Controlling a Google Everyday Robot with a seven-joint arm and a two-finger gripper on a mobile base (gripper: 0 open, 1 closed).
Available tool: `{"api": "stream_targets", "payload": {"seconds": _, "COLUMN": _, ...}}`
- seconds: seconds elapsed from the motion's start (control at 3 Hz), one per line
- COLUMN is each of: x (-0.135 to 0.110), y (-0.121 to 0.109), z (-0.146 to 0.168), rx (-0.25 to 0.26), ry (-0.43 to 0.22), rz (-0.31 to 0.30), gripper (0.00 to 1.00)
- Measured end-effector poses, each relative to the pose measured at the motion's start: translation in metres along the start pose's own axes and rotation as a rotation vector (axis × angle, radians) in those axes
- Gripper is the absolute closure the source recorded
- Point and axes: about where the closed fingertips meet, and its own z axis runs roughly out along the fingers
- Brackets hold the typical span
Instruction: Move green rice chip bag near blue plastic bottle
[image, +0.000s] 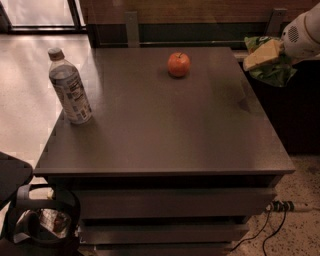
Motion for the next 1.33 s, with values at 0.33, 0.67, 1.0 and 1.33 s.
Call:
{"api": "stream_targets", "payload": {"seconds": 0.33, "x": 0.014, "y": 0.034, "z": -0.038, "rx": -0.097, "ry": -0.049, "rz": -0.210, "gripper": 1.00}}
{"api": "stream_targets", "payload": {"seconds": 0.67, "x": 0.027, "y": 0.064, "z": -0.058, "rx": -0.160, "ry": -0.074, "rz": -0.367, "gripper": 1.00}}
{"api": "stream_targets", "payload": {"seconds": 1.0, "x": 0.051, "y": 0.121, "z": -0.068, "rx": -0.296, "ry": -0.080, "rz": -0.599, "gripper": 1.00}}
{"api": "stream_targets", "payload": {"seconds": 1.33, "x": 0.071, "y": 0.167, "z": -0.067, "rx": -0.423, "ry": -0.087, "rz": -0.779, "gripper": 1.00}}
